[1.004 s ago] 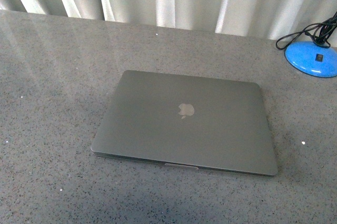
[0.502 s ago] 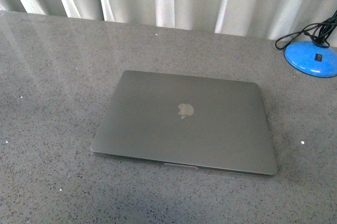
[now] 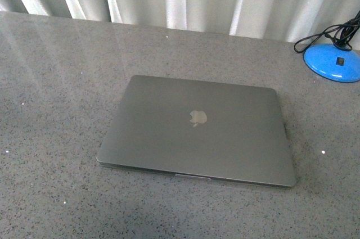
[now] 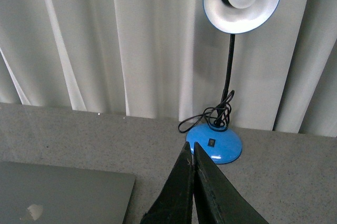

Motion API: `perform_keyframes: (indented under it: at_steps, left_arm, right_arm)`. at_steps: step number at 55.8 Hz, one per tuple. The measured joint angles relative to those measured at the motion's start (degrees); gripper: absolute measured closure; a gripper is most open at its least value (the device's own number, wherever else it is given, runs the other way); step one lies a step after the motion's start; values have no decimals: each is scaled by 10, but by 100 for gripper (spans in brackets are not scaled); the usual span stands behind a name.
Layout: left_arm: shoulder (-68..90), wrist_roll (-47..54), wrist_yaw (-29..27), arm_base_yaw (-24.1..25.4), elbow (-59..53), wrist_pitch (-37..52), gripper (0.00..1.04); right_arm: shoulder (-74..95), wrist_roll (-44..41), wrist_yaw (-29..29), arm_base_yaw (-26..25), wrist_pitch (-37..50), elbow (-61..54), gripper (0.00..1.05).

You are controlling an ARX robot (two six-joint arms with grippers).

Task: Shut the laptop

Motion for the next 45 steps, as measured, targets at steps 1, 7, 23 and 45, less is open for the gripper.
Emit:
perform_keyframes:
  at_steps: [1,7,23,45]
  left_arm:
    - [-7,0,0,0,0,-6,101]
    - [-37,0,0,0,0,-34,101]
    - [-111,0,0,0,0,-106,101]
    - [-190,0,0,0,0,-185,101]
  right_arm:
    - [-7,0,0,0,-6,0,104]
    - [-37,1,0,0,-34,-1,104]
    - [-119,3,0,0,-112,-1,104]
    - [-205,3,0,0,-197,-1,104]
